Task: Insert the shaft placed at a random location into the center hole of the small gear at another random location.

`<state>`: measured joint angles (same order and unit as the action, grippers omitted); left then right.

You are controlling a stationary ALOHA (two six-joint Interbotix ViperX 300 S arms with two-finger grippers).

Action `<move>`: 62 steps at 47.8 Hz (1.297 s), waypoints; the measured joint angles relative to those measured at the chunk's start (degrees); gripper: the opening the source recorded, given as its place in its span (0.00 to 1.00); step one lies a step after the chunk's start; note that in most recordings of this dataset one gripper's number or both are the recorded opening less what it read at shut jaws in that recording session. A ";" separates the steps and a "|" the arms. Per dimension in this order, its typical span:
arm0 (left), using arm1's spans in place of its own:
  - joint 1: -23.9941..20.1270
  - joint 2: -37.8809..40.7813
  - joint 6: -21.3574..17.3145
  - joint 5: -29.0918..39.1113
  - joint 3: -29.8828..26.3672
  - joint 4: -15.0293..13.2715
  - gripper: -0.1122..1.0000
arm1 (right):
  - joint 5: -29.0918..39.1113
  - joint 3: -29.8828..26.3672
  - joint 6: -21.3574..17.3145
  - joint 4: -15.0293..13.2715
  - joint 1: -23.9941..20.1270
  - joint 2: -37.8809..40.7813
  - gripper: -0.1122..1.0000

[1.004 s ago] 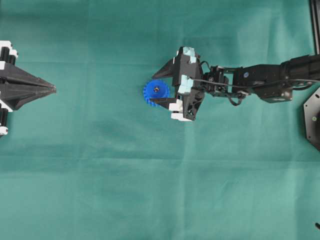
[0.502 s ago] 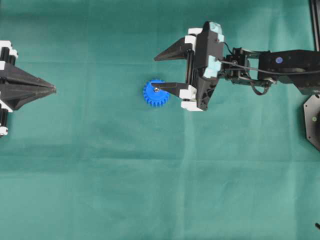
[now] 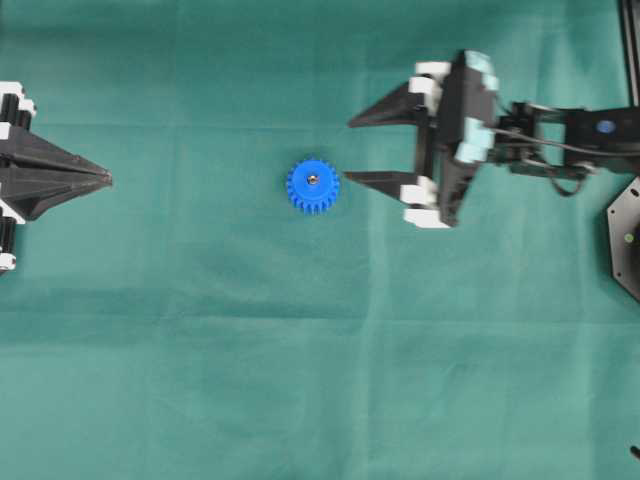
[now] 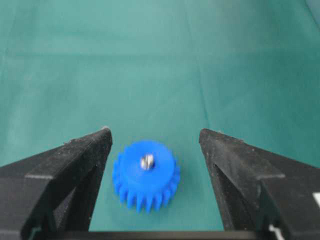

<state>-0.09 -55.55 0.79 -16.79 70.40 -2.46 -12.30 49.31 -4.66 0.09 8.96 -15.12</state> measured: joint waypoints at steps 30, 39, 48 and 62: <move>0.09 0.00 0.00 0.00 -0.09 0.00 0.10 | 4.92 8.53 -0.18 0.09 0.00 -12.74 0.88; 0.09 0.00 0.00 0.00 0.00 0.00 0.10 | 4.92 8.53 -0.18 0.09 0.00 -12.66 0.87; 0.09 0.00 0.00 0.00 0.00 0.00 0.10 | 4.92 8.53 -0.26 0.18 0.00 -12.66 0.87; 0.00 0.00 0.00 0.09 -0.09 0.09 0.10 | 4.92 8.61 -0.26 0.09 0.00 -12.66 0.87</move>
<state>-0.09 -55.55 0.79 -16.70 70.31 -2.37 -7.38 57.92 -4.92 0.18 8.96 -27.77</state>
